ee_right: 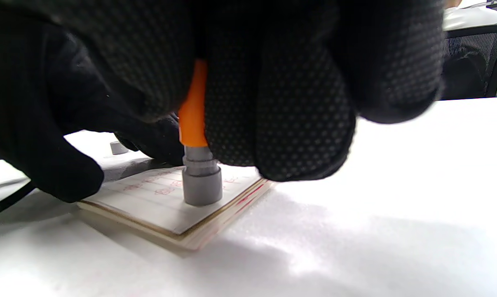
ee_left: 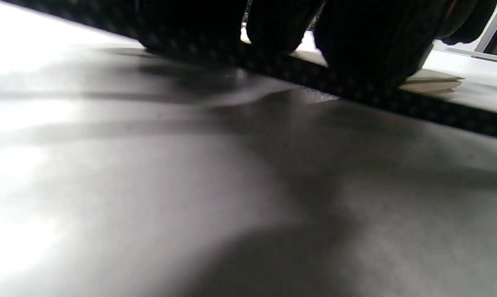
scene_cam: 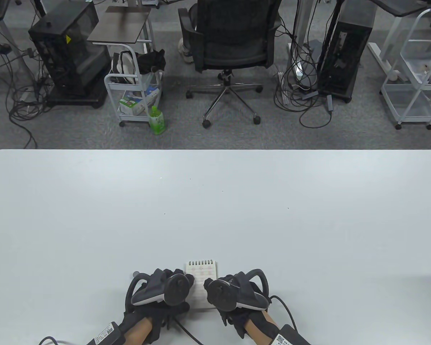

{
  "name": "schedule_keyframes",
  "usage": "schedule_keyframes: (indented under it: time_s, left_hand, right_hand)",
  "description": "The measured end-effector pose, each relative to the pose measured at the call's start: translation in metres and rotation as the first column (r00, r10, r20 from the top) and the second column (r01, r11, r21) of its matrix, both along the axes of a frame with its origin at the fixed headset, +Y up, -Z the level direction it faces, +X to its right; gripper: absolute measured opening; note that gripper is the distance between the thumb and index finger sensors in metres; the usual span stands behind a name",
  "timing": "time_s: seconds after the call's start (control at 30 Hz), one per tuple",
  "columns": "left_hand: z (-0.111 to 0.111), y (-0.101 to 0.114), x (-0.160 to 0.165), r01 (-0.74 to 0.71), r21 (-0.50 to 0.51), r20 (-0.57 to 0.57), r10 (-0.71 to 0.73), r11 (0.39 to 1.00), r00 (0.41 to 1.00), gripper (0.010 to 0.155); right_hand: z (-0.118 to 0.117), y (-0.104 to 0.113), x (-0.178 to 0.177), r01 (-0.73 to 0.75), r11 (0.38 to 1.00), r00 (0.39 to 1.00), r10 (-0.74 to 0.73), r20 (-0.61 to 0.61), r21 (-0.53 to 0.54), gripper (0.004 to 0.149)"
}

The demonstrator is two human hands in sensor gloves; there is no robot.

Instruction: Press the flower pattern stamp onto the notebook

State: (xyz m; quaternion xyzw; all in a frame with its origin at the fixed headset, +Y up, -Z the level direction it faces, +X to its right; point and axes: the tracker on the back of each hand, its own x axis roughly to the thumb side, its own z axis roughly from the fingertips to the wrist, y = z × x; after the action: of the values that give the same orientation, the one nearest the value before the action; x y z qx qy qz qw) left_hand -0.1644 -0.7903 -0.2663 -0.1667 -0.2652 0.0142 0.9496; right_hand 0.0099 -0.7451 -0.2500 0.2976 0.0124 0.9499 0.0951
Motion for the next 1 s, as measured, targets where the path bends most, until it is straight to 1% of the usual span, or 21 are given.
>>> schedule_keyframes:
  time_s: [0.3,0.63,0.83,0.97,1.0]
  left_hand:
    - [0.000,0.000,0.000,0.000,0.000,0.000,0.000,1.000,1.000,0.075]
    - [0.000,0.000,0.000,0.003,-0.001,0.003,-0.003,1.000,1.000,0.075]
    - [0.000,0.000,-0.001,0.004,0.001,0.004,-0.004,1.000,1.000,0.075]
    - [0.000,0.000,-0.001,0.004,0.001,0.005,-0.004,1.000,1.000,0.075]
    - [0.000,0.000,-0.001,0.004,0.002,0.005,-0.004,1.000,1.000,0.075]
  right_hand:
    - [0.002,-0.003,-0.005,-0.026,1.000,1.000,0.026,-0.005,-0.001,0.044]
    - [0.002,-0.005,-0.009,-0.030,0.999,1.000,0.030,-0.002,-0.038,0.043]
    - [0.003,-0.007,-0.011,-0.036,0.999,0.999,0.036,0.001,-0.019,0.043]
    - [0.001,-0.007,-0.010,-0.029,0.999,1.000,0.029,0.006,-0.041,0.043]
    - [0.002,-0.007,-0.011,-0.035,0.999,0.999,0.036,0.012,-0.031,0.043]
